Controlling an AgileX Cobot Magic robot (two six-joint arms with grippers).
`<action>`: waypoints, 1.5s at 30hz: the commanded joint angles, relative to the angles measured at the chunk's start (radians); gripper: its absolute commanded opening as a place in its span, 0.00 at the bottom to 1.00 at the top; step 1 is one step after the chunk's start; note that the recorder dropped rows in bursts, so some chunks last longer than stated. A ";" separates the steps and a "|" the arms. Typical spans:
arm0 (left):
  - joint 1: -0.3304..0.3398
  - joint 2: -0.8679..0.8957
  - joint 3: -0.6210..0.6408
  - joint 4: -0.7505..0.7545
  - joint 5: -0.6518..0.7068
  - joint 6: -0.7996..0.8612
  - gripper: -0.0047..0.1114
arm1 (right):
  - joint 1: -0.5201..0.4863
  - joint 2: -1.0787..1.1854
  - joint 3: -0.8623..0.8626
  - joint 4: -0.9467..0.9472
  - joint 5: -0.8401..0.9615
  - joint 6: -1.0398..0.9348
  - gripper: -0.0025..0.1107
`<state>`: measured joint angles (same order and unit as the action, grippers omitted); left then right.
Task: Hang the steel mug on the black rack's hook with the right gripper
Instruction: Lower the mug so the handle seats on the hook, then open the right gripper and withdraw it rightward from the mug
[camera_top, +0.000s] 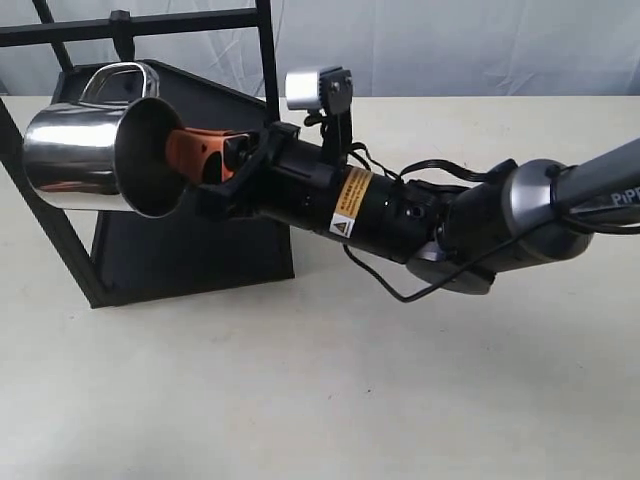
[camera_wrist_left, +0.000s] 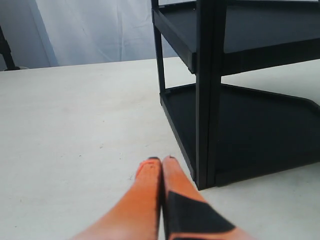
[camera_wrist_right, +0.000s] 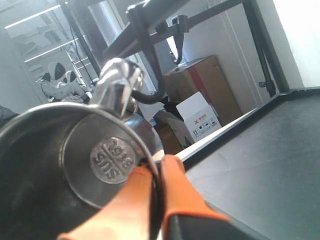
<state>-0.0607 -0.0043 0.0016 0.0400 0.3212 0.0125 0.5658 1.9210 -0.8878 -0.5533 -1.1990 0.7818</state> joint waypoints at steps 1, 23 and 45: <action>-0.002 0.004 -0.002 0.001 -0.008 -0.004 0.04 | -0.019 0.009 -0.005 -0.010 -0.022 -0.004 0.01; -0.002 0.004 -0.002 0.001 -0.008 -0.004 0.04 | -0.019 0.076 -0.005 -0.010 -0.022 0.005 0.13; -0.002 0.004 -0.002 0.001 -0.008 -0.004 0.04 | -0.074 0.032 0.034 0.004 -0.022 0.007 0.44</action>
<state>-0.0607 -0.0043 0.0016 0.0400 0.3212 0.0125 0.5106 1.9731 -0.8760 -0.5503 -1.2132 0.7890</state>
